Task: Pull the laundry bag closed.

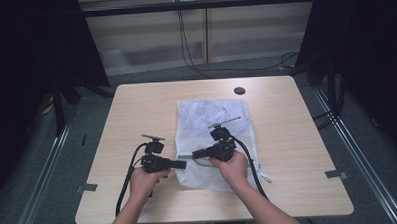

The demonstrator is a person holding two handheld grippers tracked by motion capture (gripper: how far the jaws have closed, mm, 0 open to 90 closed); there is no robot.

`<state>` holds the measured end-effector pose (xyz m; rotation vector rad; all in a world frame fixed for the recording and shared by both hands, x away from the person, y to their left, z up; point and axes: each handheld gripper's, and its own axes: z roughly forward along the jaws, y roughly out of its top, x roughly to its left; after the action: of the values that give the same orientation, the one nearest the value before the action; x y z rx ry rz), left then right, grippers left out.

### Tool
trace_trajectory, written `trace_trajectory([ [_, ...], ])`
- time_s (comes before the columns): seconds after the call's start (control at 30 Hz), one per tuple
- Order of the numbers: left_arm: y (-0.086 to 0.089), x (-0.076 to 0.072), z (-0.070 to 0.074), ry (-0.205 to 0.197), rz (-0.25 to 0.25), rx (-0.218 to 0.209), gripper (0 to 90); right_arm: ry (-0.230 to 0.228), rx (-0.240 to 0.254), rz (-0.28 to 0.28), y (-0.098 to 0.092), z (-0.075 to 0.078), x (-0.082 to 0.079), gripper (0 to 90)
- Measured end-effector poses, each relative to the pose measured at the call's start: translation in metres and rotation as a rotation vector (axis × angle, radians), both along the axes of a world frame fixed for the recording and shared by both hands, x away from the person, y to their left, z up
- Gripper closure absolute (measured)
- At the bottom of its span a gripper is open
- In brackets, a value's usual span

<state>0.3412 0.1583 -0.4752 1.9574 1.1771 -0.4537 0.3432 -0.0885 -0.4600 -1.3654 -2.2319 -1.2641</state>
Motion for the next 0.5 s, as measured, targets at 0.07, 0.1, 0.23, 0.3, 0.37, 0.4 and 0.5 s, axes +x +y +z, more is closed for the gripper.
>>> trace_trajectory([
  [0.07, 0.0, 0.0, 0.0, -0.007, 0.02, -0.001, 88.9, -0.009, -0.01, 0.001, 0.0, 0.001, 0.0, 87.1],
  [0.1, 0.001, -0.001, 0.001, 0.009, 0.023, -0.009, 88.9, -0.01, -0.013, -0.001, -0.001, 0.001, 0.0, 87.1],
  [0.23, 0.002, 0.0, 0.0, 0.006, 0.024, -0.009, 88.9, -0.002, -0.016, -0.008, -0.006, 0.0, 0.0, 87.1],
  [0.3, 0.001, 0.0, 0.001, 0.014, 0.025, -0.011, 88.9, -0.01, -0.016, -0.007, -0.008, 0.0, -0.001, 87.1],
  [0.37, 0.001, 0.001, 0.0, -0.004, 0.012, 0.002, 88.9, -0.004, -0.009, -0.008, -0.01, 0.001, -0.001, 87.0],
  [0.4, 0.001, 0.0, 0.0, 0.003, 0.016, -0.005, 88.9, -0.004, -0.01, -0.009, -0.01, 0.001, -0.001, 87.0],
  [0.5, 0.001, 0.0, 0.0, 0.002, 0.019, -0.004, 88.9, -0.01, -0.008, -0.007, -0.012, 0.0, -0.001, 87.1],
])
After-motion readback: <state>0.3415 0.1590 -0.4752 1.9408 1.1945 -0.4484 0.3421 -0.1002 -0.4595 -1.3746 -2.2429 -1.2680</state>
